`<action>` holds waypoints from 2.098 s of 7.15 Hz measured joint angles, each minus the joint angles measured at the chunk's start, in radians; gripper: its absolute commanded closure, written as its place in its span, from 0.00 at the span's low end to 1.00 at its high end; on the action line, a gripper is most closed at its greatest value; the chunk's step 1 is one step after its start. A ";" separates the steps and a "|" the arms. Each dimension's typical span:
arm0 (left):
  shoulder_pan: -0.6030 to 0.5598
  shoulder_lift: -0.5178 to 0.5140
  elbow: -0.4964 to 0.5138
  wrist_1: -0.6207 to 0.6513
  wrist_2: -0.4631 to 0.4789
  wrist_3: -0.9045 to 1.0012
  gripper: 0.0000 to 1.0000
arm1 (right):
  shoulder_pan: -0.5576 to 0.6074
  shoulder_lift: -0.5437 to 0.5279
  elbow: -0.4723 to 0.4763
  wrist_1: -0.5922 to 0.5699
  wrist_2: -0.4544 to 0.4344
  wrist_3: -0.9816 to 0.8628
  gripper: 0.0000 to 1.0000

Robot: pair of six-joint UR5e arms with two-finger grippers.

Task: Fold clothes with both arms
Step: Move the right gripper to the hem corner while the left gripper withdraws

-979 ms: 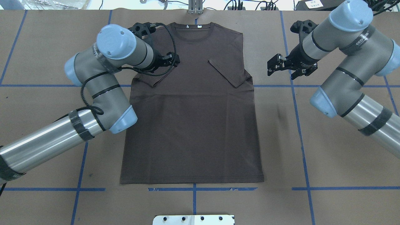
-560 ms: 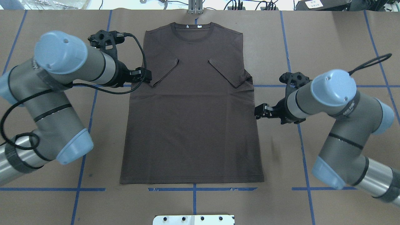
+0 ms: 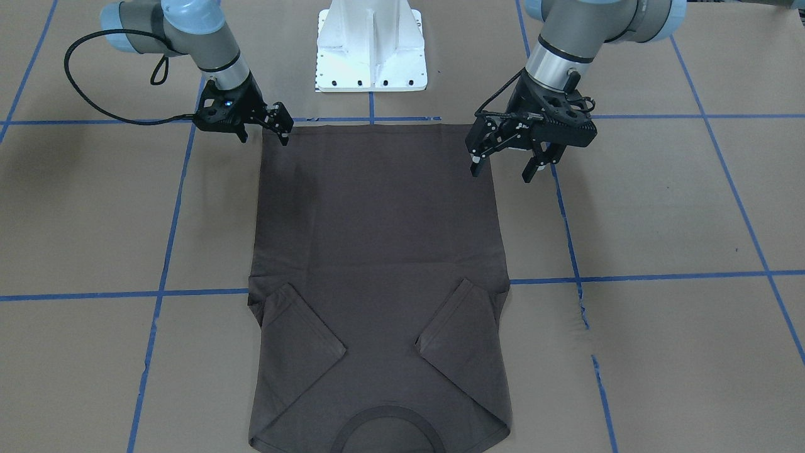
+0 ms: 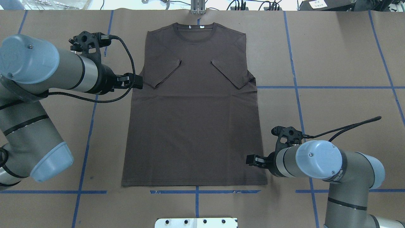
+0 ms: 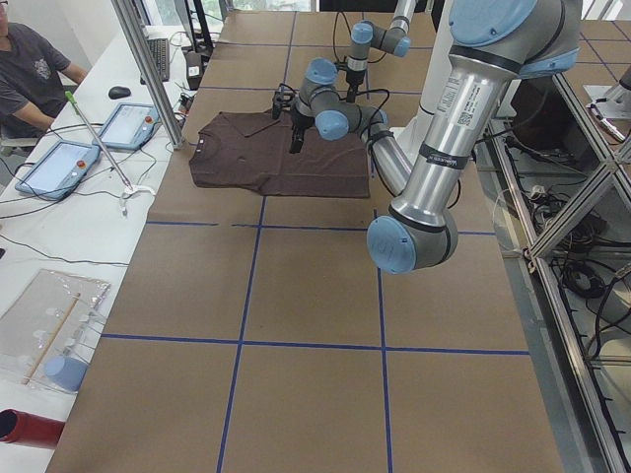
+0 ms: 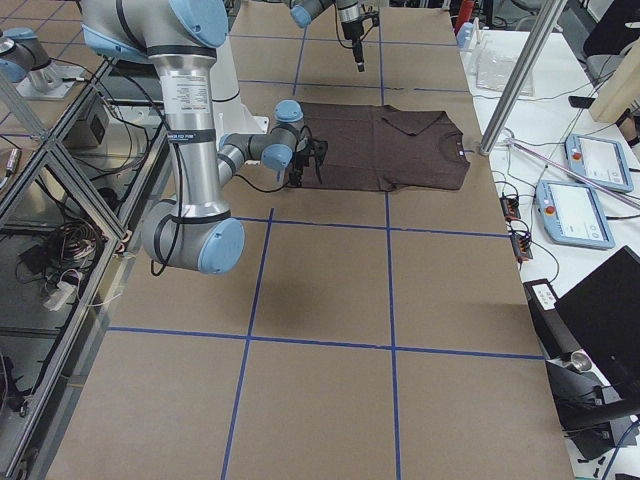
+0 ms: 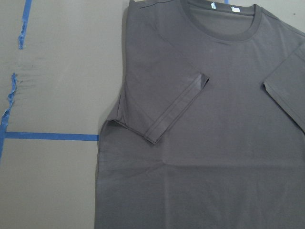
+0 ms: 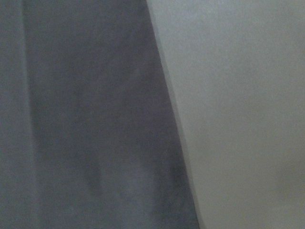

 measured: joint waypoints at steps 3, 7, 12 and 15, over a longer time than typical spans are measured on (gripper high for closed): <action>0.000 -0.002 -0.019 0.000 -0.001 0.001 0.00 | -0.050 -0.007 -0.005 -0.009 -0.009 0.013 0.25; 0.000 -0.003 -0.023 0.000 -0.001 0.001 0.00 | -0.059 -0.007 -0.010 -0.011 0.022 0.010 1.00; -0.003 0.019 -0.021 0.000 -0.001 -0.006 0.00 | -0.047 -0.006 0.027 -0.010 0.041 0.003 1.00; 0.131 0.133 -0.065 -0.004 0.040 -0.279 0.00 | -0.028 0.004 0.071 0.001 0.041 0.002 1.00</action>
